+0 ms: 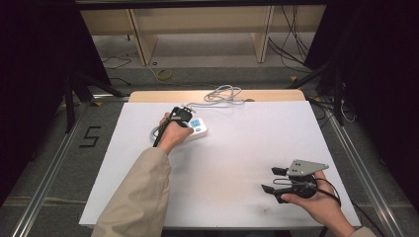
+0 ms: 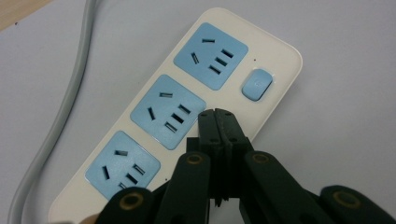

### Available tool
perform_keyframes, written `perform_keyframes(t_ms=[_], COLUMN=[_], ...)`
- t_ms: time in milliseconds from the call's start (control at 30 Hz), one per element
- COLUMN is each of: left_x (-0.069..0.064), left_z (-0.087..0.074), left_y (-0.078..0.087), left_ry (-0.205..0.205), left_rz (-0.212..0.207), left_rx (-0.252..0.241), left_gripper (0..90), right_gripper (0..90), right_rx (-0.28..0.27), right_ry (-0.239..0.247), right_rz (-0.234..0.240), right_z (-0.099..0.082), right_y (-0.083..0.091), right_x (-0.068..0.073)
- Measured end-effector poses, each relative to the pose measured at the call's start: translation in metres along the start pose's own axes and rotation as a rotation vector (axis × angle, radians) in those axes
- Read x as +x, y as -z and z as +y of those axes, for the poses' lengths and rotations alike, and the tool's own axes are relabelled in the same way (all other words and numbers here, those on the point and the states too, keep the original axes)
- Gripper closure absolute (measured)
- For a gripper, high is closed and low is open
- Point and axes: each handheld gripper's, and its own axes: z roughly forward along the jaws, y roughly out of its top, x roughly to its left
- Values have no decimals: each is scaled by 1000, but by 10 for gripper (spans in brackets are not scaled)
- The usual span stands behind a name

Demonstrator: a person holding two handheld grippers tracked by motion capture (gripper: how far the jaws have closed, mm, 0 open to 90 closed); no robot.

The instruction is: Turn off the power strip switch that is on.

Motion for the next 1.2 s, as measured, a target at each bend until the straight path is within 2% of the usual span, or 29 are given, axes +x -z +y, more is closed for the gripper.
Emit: perform_keyframes(t_ms=[1200], left_x=[0], left_z=[2], left_y=[0], left_ry=[-2], left_rz=[4], left_rx=[4], left_gripper=[900], right_gripper=[294], right_rx=[-6], right_ry=[0], right_rz=[-3], right_z=[1], right_y=[0], right_x=[0])
